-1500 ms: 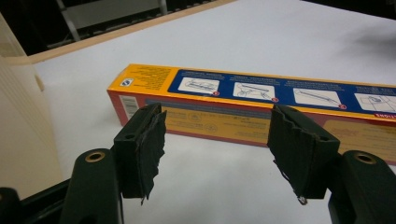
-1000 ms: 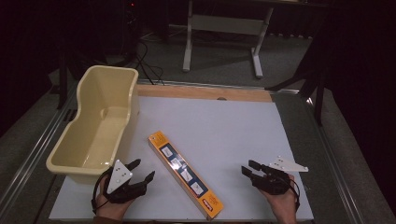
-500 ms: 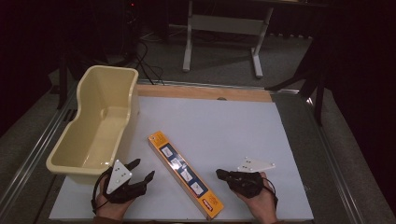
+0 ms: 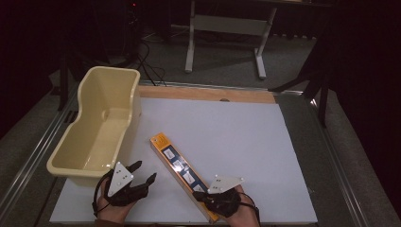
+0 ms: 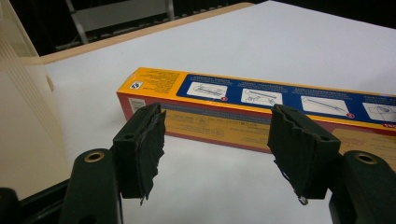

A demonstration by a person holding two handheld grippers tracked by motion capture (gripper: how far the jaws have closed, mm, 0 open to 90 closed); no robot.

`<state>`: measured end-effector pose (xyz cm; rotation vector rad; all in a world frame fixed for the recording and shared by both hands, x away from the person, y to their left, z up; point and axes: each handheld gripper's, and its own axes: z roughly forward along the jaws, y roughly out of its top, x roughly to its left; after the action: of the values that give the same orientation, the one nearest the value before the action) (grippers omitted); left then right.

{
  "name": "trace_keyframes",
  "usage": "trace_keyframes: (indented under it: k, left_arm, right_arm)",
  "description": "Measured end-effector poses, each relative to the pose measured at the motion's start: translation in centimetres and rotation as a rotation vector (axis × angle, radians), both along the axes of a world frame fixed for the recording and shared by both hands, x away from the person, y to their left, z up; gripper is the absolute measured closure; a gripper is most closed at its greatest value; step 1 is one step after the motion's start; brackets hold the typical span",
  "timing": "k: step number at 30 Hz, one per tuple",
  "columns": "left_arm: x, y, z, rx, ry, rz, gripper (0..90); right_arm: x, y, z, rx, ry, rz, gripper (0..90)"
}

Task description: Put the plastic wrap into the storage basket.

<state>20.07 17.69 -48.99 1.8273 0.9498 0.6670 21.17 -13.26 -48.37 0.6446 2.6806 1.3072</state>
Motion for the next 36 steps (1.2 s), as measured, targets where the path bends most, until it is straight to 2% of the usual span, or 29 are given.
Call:
trace_keyframes:
  k: [1, 2, 3, 5, 7, 10, 12, 17, 19, 24, 26, 28, 29, 31, 33, 36]
  left_arm:
    - [0.0, 0.0, 0.0, 0.001, 0.000, -0.001, 35.7]
    - [0.0, 0.0, 0.0, 0.000, 0.000, -0.001, 35.7]
    - [0.0, 0.0, 0.0, 0.000, 0.000, 0.000, 35.7]
    - [0.0, 0.0, 0.0, -0.001, -0.001, -0.001, 35.7]
    - [0.0, 0.0, 0.0, -0.002, -0.001, -0.001, 35.7]
    - [0.0, 0.1, 0.0, -0.001, -0.002, 0.000, 35.7]
    - [0.0, 0.1, 0.0, -0.001, -0.002, 0.000, 35.8]
    - [-0.1, 0.1, 0.0, -0.002, -0.001, 0.000, 35.7]
    - [0.0, 0.0, 0.0, -0.002, -0.002, 0.002, 35.7]
    - [0.0, 0.0, 0.0, -0.001, -0.001, 0.003, 35.7]
    - [0.0, 0.0, 0.0, 0.000, -0.001, 0.003, 35.7]
    - [0.0, 0.0, 0.0, -0.001, -0.001, 0.003, 35.7]
    - [0.0, 0.0, 0.0, -0.001, 0.000, 0.003, 35.8]
    - [0.0, 0.0, 0.0, -0.001, 0.001, 0.002, 35.7]
    - [0.0, 0.0, 0.0, -0.002, 0.001, 0.002, 35.7]
    - [0.0, 0.0, 0.0, -0.002, 0.001, 0.003, 35.7]
  right_arm:
    - [-0.2, 0.3, -0.1, -0.011, -0.001, 0.010, 89.4]
    - [-0.6, 1.0, -0.3, -0.042, -0.006, 0.037, 89.4]
    - [-0.6, 1.0, -0.3, -0.042, -0.006, 0.037, 89.4]
    - [-0.9, 1.6, -0.7, -0.105, -0.025, 0.050, 89.5]
    - [-1.0, 1.9, -1.0, -0.169, -0.040, 0.042, 89.7]
    - [-1.1, 1.9, -1.1, -0.179, -0.032, 0.040, 89.8]
    - [-1.0, 1.6, -0.9, -0.241, -0.077, 0.021, 89.8]
    - [-0.3, 0.3, -0.8, -0.249, -0.073, -0.020, 89.8]
    - [0.5, -1.1, -0.7, -0.277, -0.080, -0.070, 89.7]
    - [2.1, -3.6, -0.7, -0.266, -0.050, -0.140, 88.2]
    - [2.3, -4.1, -0.5, -0.217, -0.007, -0.108, 74.4]
    - [2.2, -4.5, 0.0, -0.153, -0.015, -0.072, 63.0]
    - [2.2, -4.6, 0.3, -0.139, -0.039, -0.075, 56.6]
    - [2.4, -5.1, 0.8, -0.123, -0.083, -0.119, 44.9]
    - [3.2, -5.7, 0.9, -0.118, -0.089, -0.155, 36.5]
    - [4.4, -6.1, 0.3, -0.160, -0.086, -0.179, 27.4]
